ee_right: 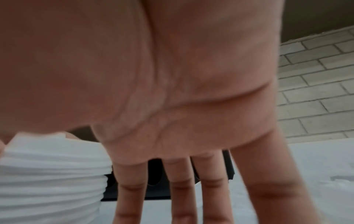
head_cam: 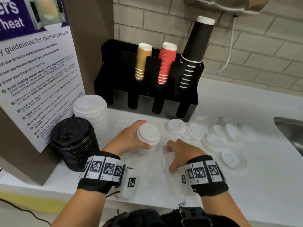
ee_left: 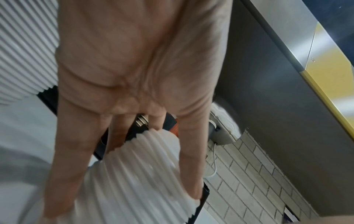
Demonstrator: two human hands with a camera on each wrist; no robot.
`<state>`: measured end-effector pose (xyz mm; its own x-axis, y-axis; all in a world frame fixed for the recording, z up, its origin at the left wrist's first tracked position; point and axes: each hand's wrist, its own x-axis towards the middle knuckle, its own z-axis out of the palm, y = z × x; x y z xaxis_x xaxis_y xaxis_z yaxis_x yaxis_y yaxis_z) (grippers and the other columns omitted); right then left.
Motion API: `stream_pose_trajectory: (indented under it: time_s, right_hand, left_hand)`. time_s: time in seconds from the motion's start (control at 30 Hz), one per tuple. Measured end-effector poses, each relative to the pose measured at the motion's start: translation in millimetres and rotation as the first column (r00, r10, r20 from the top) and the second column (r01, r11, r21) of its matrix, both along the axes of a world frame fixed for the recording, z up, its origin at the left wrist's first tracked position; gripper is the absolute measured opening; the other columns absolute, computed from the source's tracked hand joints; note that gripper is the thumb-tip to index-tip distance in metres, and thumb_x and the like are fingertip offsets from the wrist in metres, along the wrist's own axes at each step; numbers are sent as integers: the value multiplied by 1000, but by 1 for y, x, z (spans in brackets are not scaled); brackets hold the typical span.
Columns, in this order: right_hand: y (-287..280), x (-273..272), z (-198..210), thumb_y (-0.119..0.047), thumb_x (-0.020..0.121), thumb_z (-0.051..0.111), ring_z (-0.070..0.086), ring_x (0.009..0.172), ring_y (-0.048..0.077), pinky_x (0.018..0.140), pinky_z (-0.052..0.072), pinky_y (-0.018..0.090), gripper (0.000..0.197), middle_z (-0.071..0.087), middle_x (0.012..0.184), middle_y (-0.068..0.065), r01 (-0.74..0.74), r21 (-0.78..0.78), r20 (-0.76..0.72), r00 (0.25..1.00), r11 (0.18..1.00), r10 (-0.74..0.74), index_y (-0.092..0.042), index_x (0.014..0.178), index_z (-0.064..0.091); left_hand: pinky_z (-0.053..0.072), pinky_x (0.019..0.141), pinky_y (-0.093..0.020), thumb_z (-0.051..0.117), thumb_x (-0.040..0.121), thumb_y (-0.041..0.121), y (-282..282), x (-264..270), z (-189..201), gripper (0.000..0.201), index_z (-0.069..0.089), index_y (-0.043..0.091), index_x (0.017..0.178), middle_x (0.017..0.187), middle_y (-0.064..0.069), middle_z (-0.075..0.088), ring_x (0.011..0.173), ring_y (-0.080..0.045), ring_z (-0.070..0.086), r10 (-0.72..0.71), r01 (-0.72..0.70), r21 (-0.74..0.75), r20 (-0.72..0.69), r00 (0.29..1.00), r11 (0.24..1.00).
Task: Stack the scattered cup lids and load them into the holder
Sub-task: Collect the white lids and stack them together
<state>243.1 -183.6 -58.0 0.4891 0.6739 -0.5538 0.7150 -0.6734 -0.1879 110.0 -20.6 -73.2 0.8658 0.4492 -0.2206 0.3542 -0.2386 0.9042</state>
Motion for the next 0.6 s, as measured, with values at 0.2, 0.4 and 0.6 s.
stream_pose_trajectory:
  time_s: [0.2,0.4,0.6]
  right_hand:
    - [-21,24,17,-35,70,75,55,91,13,77,47,28,46,51,106,-6,112,244,-138,987,963,-80,-35,107,48]
    - [-27,32,33,-21,73,76,58,81,2,66,46,9,39,57,96,-13,261,644,-299,951,719,-78,-41,98,54]
    - [-9,14,10,-20,72,78,57,94,10,72,46,15,42,58,104,-6,253,759,-239,965,600,-104,-31,108,58]
  left_hand:
    - [47,70,-21,82,73,9,-6,4,-5,72,42,38,126,107,24,51,101,-9,52,0,0,-20,23,1000,1000]
    - [44,60,-15,85,71,15,-17,15,-9,68,45,43,119,107,26,54,95,3,53,-35,35,-6,32,999,999]
    - [50,60,-18,88,65,14,-23,22,-13,61,54,50,101,103,17,65,94,-3,61,-24,25,-14,51,998,1000]
